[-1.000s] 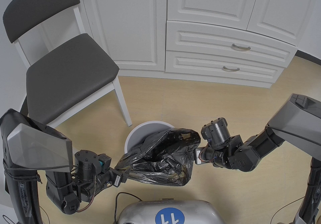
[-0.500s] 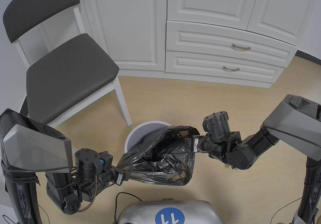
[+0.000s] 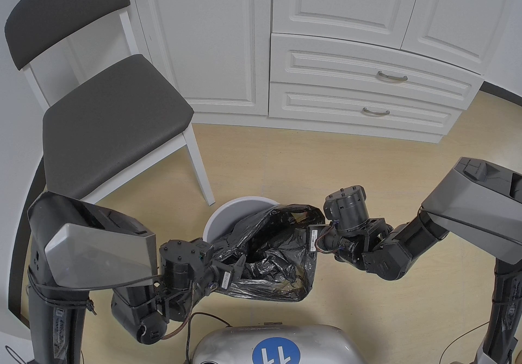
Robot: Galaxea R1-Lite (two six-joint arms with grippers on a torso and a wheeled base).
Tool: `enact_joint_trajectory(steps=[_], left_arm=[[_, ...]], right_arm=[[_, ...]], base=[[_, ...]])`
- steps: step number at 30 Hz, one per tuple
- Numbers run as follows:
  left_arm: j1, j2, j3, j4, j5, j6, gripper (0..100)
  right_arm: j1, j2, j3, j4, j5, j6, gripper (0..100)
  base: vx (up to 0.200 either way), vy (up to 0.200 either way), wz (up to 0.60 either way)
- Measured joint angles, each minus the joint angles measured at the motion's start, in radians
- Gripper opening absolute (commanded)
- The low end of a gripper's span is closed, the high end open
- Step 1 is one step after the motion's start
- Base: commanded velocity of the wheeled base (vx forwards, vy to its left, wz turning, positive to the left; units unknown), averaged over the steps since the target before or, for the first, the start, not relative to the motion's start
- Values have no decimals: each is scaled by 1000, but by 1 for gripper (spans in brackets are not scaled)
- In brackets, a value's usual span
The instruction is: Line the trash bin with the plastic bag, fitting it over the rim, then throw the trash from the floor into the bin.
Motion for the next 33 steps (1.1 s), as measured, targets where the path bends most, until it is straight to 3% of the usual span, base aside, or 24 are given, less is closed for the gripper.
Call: enact_joint_trajectory(steps=[2, 3, 8, 16, 26, 33], left_arm=[[-2, 20, -61, 0, 9, 1, 100], [-2, 28, -91, 0, 13, 3, 0], [0, 59, -188, 0, 19, 36, 0], [18, 87, -216, 3, 20, 74, 0], [107, 65, -288, 25, 11, 190, 0], [153, 45, -377, 128, 12, 207, 0]], right_arm=[[1, -6, 3, 0, 0, 0, 100], [2, -10, 3, 0, 0, 0, 100], [3, -28, 13, 1, 0, -1, 100], [4, -64, 37, 1, 0, -9, 100], [4, -121, 60, 1, 0, -12, 100], [7, -141, 76, 0, 0, -13, 100]], base=[[0, 0, 0], [0, 0, 0], [0, 0, 0], [0, 0, 0], [0, 0, 0], [0, 0, 0]])
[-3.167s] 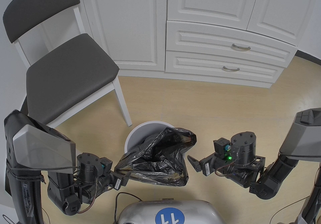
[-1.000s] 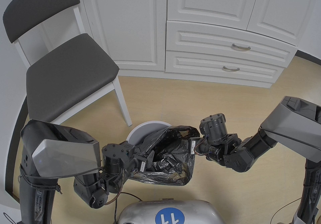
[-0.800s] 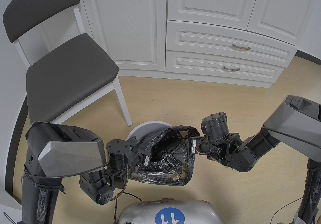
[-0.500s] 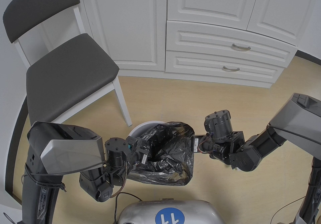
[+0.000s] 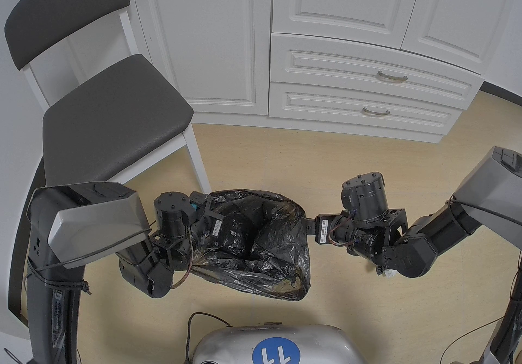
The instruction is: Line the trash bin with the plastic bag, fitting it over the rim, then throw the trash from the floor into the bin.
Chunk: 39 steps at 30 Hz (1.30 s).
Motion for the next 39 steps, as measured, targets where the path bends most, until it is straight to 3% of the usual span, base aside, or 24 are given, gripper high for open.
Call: enact_joint_trajectory(steps=[14, 23, 24, 39], left_arm=[[65, -20, -179, 265, 6, 1, 0], [80, 11, -238, 288, 1, 1, 0], [80, 17, -247, 290, 0, 1, 100], [79, 25, -250, 296, -1, 3, 100]], right_arm=[[8, -21, 11, 0, 0, -2, 100], [8, -27, 16, 0, 0, -4, 100], [8, -27, 17, 0, 0, -3, 100], [8, -49, 19, 11, 1, -3, 100]], base=[[0, 0, 0], [0, 0, 0], [0, 0, 0], [0, 0, 0]])
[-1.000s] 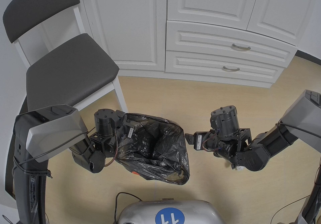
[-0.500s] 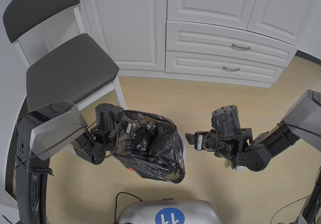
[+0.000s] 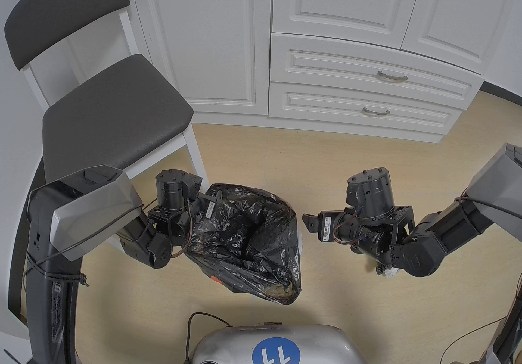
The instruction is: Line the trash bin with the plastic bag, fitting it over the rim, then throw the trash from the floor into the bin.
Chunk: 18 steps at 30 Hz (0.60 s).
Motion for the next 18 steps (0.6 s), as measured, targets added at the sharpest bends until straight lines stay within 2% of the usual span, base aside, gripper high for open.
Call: enact_joint_trajectory(steps=[6, 13, 18], left_arm=[[-16, -53, 105, -43, -1, -1, 100], [-74, -146, 284, -154, 4, 2, 100], [-115, -211, 369, -173, 45, 5, 100]], right_arm=[[1, -23, 6, 4, -1, -2, 100], [13, -55, 27, 30, 0, -13, 100], [30, -93, 58, 96, 7, -46, 100]], base=[[0, 0, 0], [0, 0, 0], [0, 0, 0]])
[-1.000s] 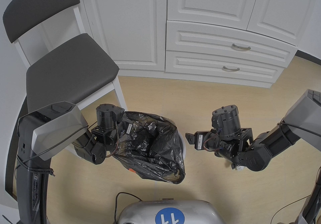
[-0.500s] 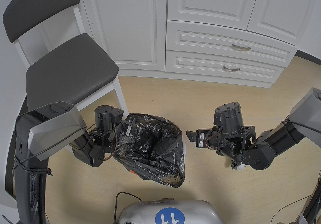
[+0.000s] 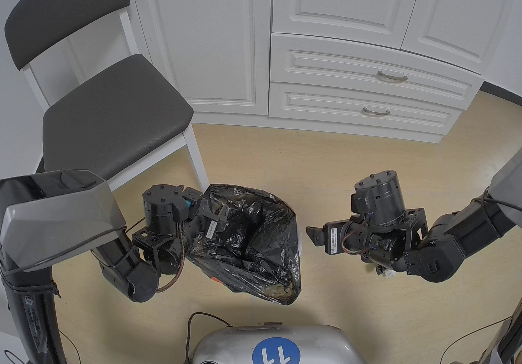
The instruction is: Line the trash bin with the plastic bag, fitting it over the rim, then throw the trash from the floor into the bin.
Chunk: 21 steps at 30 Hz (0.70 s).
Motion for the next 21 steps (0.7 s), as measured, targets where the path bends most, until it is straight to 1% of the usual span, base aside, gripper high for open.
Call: enact_joint_trajectory(steps=[2, 5, 8, 17, 21], left_arm=[[-6, -19, 21, 0, 49, 1, 100], [-11, -39, 44, -1, 116, 2, 100], [-11, -53, 69, -5, 154, 0, 100], [-11, -83, 138, 1, 166, -16, 100], [-17, -96, 172, 16, 166, -94, 100]], right_arm=[[4, -14, 18, -2, 3, -26, 100], [13, -32, 38, -10, 5, -40, 100], [30, -42, 44, -15, 5, -40, 100], [64, -43, 29, -10, 5, -22, 100], [83, -23, 8, -10, 5, 10, 100]], base=[[0, 0, 0], [0, 0, 0], [0, 0, 0], [0, 0, 0], [0, 0, 0]])
